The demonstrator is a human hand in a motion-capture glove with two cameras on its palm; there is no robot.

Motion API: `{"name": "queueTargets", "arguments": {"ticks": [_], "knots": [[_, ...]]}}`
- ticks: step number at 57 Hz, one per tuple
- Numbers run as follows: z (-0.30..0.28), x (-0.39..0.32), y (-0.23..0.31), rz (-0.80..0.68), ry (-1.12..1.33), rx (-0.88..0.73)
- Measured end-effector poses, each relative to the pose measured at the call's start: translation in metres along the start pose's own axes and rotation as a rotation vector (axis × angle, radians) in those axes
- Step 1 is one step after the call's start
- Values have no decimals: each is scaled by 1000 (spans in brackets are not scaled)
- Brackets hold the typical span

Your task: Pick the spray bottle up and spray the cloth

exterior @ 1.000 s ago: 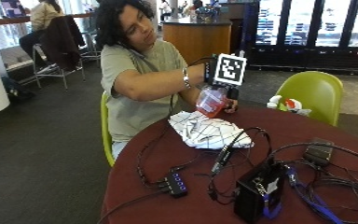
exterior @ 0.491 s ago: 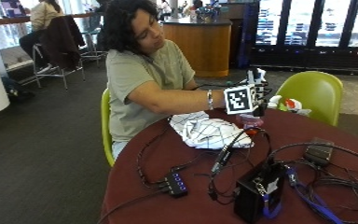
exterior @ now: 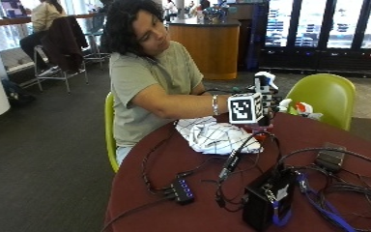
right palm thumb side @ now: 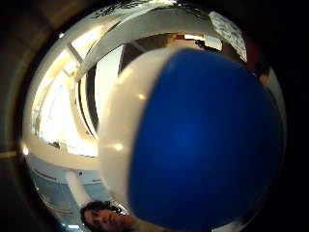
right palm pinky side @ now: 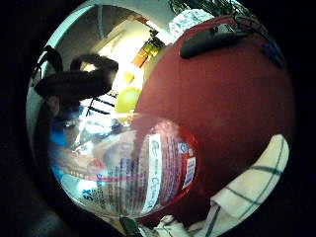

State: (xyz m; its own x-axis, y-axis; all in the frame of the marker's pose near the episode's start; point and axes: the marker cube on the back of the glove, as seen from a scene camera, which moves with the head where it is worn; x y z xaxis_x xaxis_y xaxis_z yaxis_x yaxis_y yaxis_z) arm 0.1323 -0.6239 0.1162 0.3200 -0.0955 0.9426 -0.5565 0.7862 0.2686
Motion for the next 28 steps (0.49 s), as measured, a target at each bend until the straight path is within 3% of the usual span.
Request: {"name": "queueTargets", "arguments": {"ticks": [8, 28], "knots": [[-6, 3, 17, 63, 96, -15], [-47, -43, 112, 135, 628, -149]]}}
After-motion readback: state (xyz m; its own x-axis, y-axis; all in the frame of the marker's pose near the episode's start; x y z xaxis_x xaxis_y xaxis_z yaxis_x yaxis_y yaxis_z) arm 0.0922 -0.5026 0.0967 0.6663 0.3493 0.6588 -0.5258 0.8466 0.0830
